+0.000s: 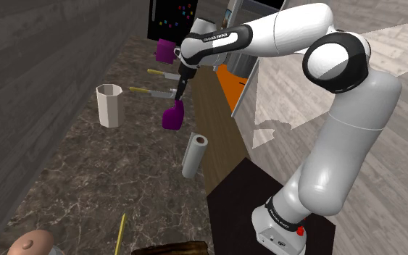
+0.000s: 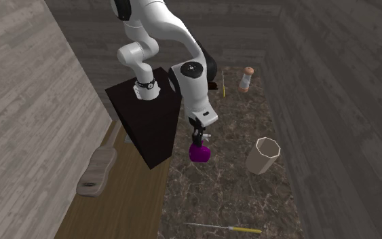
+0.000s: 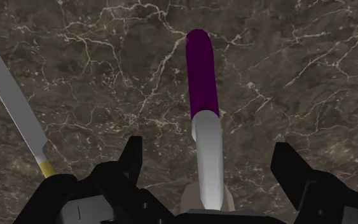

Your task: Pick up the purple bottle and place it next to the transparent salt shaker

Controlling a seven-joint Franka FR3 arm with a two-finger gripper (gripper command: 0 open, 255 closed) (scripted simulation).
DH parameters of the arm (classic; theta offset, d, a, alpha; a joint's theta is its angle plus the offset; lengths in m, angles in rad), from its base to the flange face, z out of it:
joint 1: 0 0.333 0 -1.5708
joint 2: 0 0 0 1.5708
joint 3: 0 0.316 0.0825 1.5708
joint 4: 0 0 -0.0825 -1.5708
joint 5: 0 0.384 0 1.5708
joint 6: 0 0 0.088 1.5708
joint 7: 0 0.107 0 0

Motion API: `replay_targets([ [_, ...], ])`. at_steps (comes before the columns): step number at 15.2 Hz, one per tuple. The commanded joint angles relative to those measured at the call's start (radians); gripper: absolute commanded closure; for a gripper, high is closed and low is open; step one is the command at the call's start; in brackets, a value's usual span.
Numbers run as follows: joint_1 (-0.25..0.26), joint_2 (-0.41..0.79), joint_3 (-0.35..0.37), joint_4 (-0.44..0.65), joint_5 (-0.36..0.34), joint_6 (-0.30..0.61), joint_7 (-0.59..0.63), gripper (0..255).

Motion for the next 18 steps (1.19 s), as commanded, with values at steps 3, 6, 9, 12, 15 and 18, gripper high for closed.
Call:
replay_targets([
  [3, 0.000, 0.007, 0.001, -0.001, 0.002, 0.009, 0.000, 0],
  [6, 0.000, 0.007, 0.001, -0.001, 0.002, 0.009, 0.000, 0],
  [9, 0.000, 0.007, 0.001, -0.001, 0.002, 0.009, 0.000, 255],
  [12, 0.000, 0.007, 0.001, -0.001, 0.002, 0.009, 0.000, 255],
  [15, 0.000, 0.007, 0.001, -0.001, 0.002, 0.009, 0.000, 255],
  [18, 0.001, 0.001, 0.000, 0.005, 0.000, -0.003, 0.002, 255],
])
